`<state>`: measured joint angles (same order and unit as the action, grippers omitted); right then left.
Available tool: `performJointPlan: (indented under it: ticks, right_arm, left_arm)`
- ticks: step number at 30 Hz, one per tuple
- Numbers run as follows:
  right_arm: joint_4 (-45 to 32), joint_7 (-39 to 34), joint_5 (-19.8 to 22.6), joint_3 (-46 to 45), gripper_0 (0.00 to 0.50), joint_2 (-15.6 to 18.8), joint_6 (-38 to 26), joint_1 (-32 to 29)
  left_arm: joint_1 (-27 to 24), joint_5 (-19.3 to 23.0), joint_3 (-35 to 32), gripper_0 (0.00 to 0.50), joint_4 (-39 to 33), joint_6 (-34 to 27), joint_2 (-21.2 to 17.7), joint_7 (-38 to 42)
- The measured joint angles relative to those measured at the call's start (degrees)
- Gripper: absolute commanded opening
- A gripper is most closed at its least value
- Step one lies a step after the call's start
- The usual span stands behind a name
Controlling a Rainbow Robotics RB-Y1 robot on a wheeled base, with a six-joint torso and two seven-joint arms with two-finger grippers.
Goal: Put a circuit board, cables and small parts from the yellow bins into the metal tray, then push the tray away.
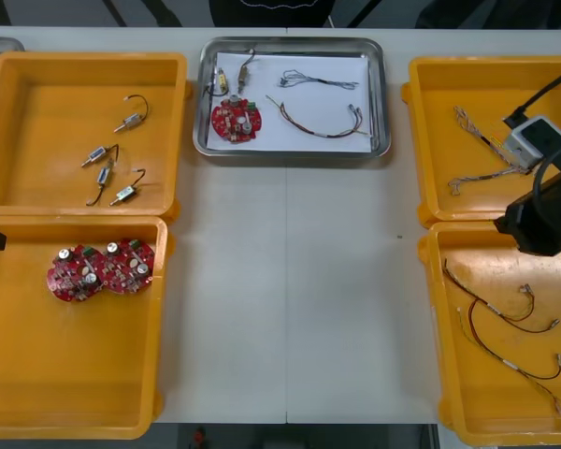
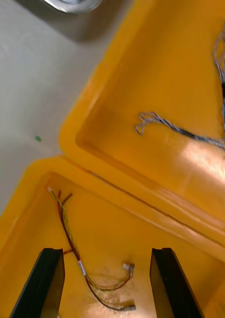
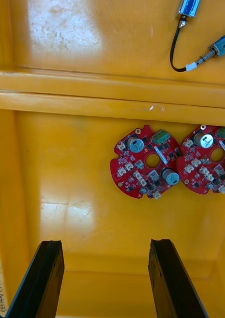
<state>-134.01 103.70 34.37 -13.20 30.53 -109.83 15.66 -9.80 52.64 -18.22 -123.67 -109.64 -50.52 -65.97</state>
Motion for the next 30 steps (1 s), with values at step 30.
performJointPlan:
  ticks: [30]
  right_arm:
    - [-0.02,-20.69,6.48,-12.34,0.500,1.55,0.00,-13.20]
  left_arm:
    - [0.00,0.00,0.00,0.500,0.00,0.00,0.00,0.00]
